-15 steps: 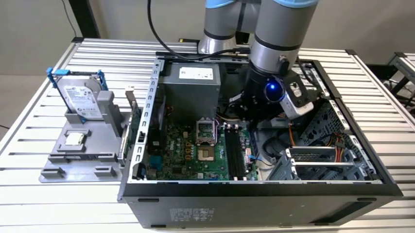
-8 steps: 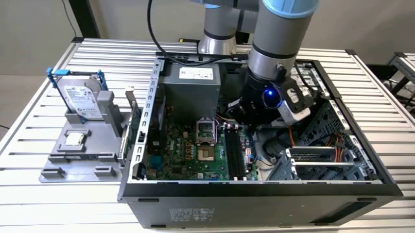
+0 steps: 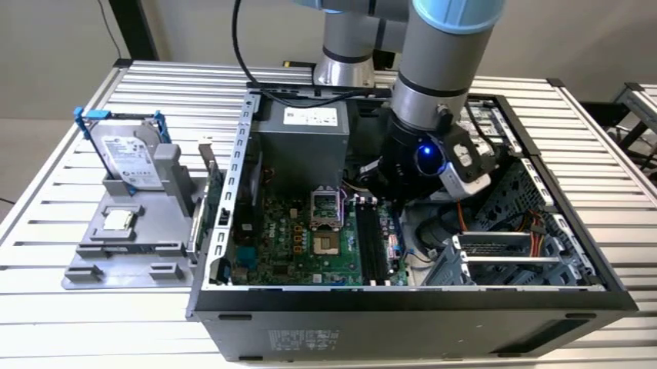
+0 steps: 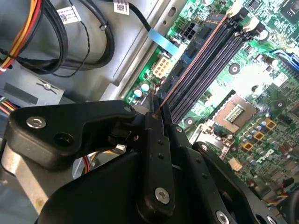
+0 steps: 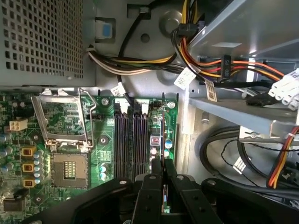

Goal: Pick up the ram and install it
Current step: 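Insert the ram into the slot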

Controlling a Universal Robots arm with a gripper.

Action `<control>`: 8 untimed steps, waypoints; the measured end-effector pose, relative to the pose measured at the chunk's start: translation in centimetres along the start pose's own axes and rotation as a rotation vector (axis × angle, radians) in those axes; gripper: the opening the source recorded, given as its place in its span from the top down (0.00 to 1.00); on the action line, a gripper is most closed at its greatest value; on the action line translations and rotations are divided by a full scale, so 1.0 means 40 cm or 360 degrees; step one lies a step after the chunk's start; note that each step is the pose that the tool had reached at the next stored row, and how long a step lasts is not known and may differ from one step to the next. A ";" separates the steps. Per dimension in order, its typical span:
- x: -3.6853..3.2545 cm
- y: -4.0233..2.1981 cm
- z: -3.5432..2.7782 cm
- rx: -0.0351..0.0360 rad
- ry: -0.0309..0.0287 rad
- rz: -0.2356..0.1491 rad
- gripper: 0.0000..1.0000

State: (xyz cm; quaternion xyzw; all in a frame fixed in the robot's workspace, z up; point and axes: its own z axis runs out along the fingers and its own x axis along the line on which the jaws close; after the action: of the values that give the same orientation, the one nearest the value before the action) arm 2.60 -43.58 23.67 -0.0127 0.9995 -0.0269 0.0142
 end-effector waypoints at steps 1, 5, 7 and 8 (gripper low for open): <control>0.001 -0.002 0.000 0.0000 -0.00003 -0.0007 1.00; 0.021 -0.011 0.002 0.0000 -0.00009 -0.0018 1.00; 0.026 -0.016 0.005 0.0000 -0.00008 -0.0015 1.00; 0.027 -0.017 0.008 0.0000 -0.00007 -0.0010 1.00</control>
State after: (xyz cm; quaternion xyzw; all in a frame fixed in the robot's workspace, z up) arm 1.55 -44.32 23.34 -0.0160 0.9994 -0.0269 0.0144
